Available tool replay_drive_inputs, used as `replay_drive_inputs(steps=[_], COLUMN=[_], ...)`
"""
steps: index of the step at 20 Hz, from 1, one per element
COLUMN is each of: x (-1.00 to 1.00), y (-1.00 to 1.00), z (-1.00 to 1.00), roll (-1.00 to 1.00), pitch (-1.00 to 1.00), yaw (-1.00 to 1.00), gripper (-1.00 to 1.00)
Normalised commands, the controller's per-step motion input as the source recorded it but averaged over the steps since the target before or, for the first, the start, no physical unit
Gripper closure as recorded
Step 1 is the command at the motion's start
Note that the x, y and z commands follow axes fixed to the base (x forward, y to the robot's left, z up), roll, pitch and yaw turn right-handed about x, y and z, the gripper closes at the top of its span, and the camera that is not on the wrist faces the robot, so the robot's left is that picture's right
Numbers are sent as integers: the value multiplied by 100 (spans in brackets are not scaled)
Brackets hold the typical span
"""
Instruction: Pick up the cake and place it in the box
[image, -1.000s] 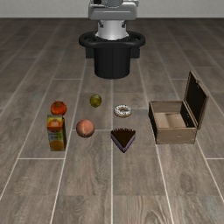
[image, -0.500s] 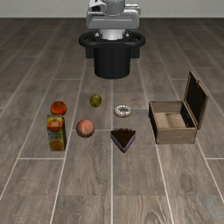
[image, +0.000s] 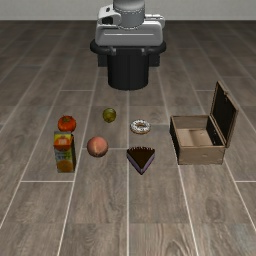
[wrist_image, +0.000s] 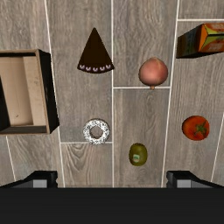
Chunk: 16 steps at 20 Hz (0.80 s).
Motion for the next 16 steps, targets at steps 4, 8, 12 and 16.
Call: replay_drive_inputs(steps=[4,8,12,16], x=[100,100,75,0], y=[0,0,25,100], z=[0,0,0,0], roll=[0,0,0,0], pitch=[0,0,0,0], yaw=[0,0,0,0], gripper=[-100,-100,-100,-100])
